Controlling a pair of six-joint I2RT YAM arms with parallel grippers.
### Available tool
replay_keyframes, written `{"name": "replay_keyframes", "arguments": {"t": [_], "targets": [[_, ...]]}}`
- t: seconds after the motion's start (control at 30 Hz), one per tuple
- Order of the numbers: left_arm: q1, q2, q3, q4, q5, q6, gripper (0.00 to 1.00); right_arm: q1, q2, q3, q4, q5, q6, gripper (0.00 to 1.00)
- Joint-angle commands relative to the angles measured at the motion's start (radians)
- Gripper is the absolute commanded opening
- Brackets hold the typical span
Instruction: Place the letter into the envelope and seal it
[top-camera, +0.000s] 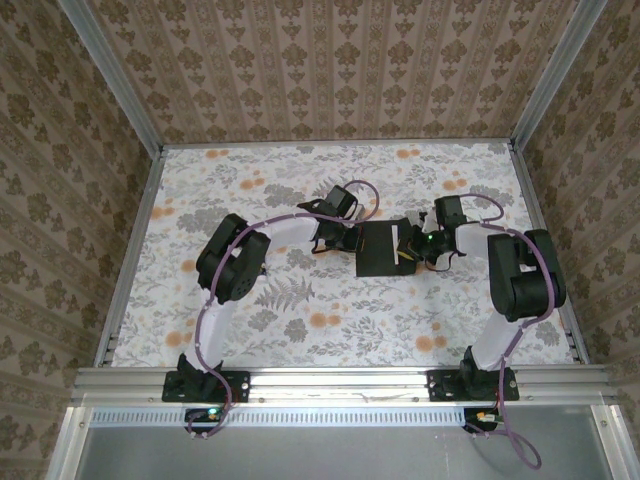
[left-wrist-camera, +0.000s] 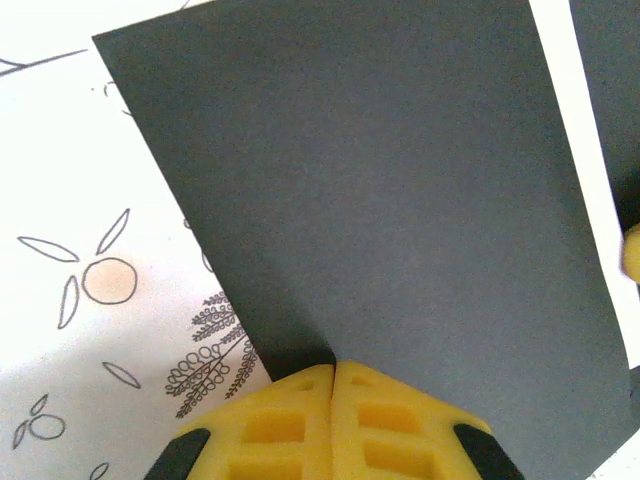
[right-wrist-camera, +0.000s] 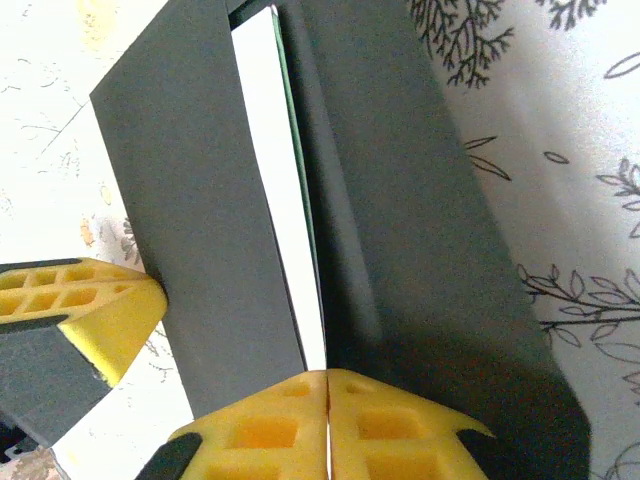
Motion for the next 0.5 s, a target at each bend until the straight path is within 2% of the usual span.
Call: {"name": "replay_keyframes", "arguments": {"t": [0.0,0.2,0.33,0.47], "targets": [[-0.019,0.032,-0.032,-0.133,-0.010,-0.008,0.00,-0.003,0.021,0.025,0.016,0.000,-0.002,0.04],[-0.018,0.036,-0.031,-0.137,-0.010,0.003,0.00,-0.003,0.020,0.035,-0.013,0.012,-0.031,0.02],[-0.016,0.036,-0.029,-0.150,-0.012,0.020,0.00,-0.007,0.002,0.054,-0.053,0.040,-0.059,0.15],[-0.016,0.036,-0.025,-0.160,-0.012,0.028,0.00,-0.024,0.000,0.084,-0.072,0.050,-0.071,0.17]]}}
